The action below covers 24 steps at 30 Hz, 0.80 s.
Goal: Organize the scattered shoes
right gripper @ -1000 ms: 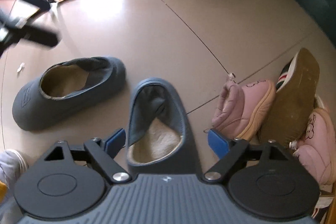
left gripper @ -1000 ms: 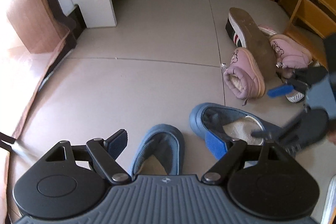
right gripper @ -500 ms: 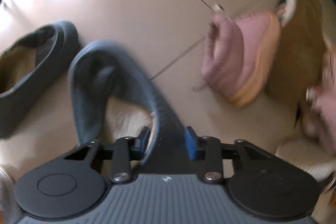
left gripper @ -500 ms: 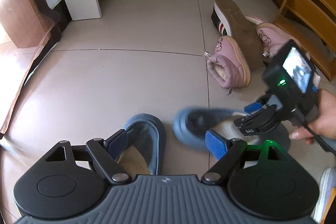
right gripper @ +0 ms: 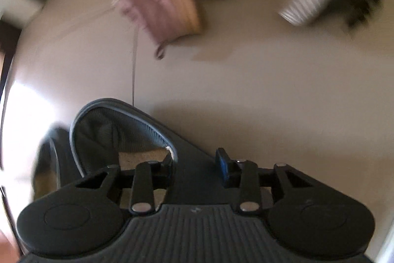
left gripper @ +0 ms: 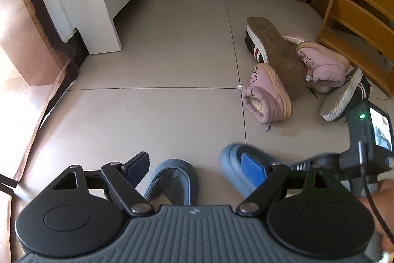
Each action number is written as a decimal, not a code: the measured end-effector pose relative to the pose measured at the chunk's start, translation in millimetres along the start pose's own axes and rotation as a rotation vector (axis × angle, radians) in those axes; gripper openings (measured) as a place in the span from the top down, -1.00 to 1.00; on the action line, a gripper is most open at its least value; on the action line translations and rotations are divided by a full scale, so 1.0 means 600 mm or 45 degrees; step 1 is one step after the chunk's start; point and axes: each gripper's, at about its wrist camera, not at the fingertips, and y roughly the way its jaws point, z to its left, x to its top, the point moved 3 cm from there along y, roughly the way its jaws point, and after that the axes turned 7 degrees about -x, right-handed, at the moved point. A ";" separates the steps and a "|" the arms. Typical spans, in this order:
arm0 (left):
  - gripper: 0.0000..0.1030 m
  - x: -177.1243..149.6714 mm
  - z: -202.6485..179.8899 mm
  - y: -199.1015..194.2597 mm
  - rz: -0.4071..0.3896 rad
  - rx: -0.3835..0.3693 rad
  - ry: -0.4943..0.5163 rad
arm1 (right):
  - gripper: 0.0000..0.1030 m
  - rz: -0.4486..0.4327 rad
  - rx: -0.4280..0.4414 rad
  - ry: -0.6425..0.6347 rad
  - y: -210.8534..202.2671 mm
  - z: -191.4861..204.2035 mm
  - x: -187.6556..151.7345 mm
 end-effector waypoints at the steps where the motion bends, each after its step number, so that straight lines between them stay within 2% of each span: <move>1: -0.64 0.000 0.004 0.000 0.003 0.006 -0.008 | 0.03 0.014 0.052 0.101 0.003 -0.007 -0.003; 2: -0.64 0.000 0.009 -0.001 0.006 0.012 -0.016 | 0.00 0.048 0.104 0.142 0.006 -0.009 -0.005; 3: -0.64 0.000 0.012 -0.002 0.008 0.015 -0.023 | -0.13 0.087 0.150 0.155 0.010 -0.009 -0.007; 6: -0.64 0.000 0.017 -0.008 0.011 0.013 -0.018 | -0.34 0.071 0.239 -0.115 -0.012 0.015 -0.009; 8: -0.64 0.005 0.016 -0.017 0.016 0.016 -0.004 | -0.38 -0.108 0.237 -0.523 -0.053 0.039 -0.025; 9: -0.64 0.007 0.013 -0.021 0.021 0.016 0.005 | -0.38 -0.178 0.236 -0.671 -0.068 0.048 -0.032; 11: -0.64 0.013 0.004 -0.029 0.038 0.006 0.043 | -0.38 -0.395 0.290 -1.172 -0.113 0.079 -0.075; 12: -0.64 0.015 0.000 -0.031 0.050 -0.002 0.064 | -0.38 -0.443 0.318 -1.319 -0.127 0.087 -0.087; 15: -0.64 0.026 -0.012 -0.038 0.125 -0.009 0.112 | -0.38 -0.462 0.359 -1.813 -0.136 0.127 -0.141; 17: -0.64 0.048 -0.022 -0.056 0.234 -0.030 0.102 | -0.33 -0.399 0.311 -1.924 -0.118 0.134 -0.156; 19: -0.64 0.072 -0.032 -0.081 0.298 -0.034 0.090 | -0.12 -0.324 0.251 -1.997 -0.096 0.137 -0.167; 22: -0.64 0.091 -0.048 -0.119 0.302 0.053 0.067 | -0.09 -0.301 0.274 -1.922 -0.092 0.142 -0.168; 24: -0.64 0.104 -0.067 -0.160 0.254 0.123 0.018 | -0.01 -0.292 0.297 -1.859 -0.091 0.146 -0.168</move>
